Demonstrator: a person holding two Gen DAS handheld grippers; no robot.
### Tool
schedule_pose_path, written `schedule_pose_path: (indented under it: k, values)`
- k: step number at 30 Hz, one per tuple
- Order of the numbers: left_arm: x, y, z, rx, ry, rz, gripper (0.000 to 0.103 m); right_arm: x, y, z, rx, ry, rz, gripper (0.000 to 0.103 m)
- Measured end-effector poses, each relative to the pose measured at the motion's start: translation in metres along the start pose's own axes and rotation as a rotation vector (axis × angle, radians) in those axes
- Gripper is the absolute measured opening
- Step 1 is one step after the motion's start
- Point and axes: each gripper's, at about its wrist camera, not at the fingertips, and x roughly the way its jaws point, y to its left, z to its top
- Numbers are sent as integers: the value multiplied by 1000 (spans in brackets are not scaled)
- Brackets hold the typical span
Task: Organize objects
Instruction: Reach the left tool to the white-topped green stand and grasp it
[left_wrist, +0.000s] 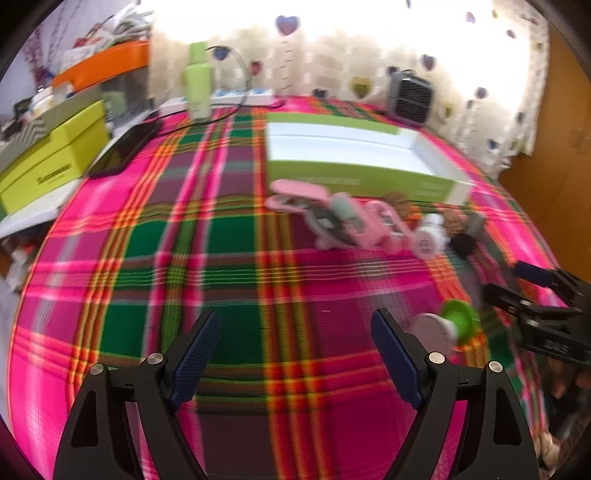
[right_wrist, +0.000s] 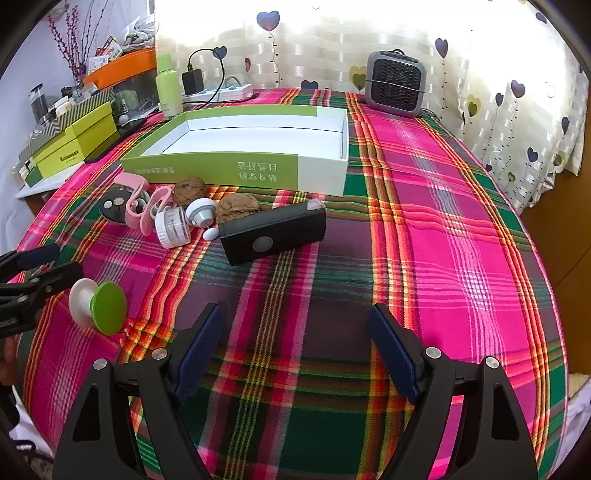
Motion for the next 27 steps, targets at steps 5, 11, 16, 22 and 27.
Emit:
schedule_pose_path:
  k: [5, 11, 16, 22, 27]
  values:
    - [-13, -18, 1, 68, -28, -92, 84, -1, -2, -2, 4, -1, -4, 81]
    - [-19, -34, -1, 117, -40, -156, 84, -1, -2, -2, 6, 0, -4, 81]
    - [-15, -42, -3, 136, -24, -181, 84, -1, -2, -2, 5, 0, -5, 81]
    - [-3, -58, -6, 171, 8, -208, 84, -1, -2, -2, 5, 0, -5, 81]
    - [6, -61, 0, 149, 16, -206, 83, -1, -2, -2, 6, -1, 0, 81]
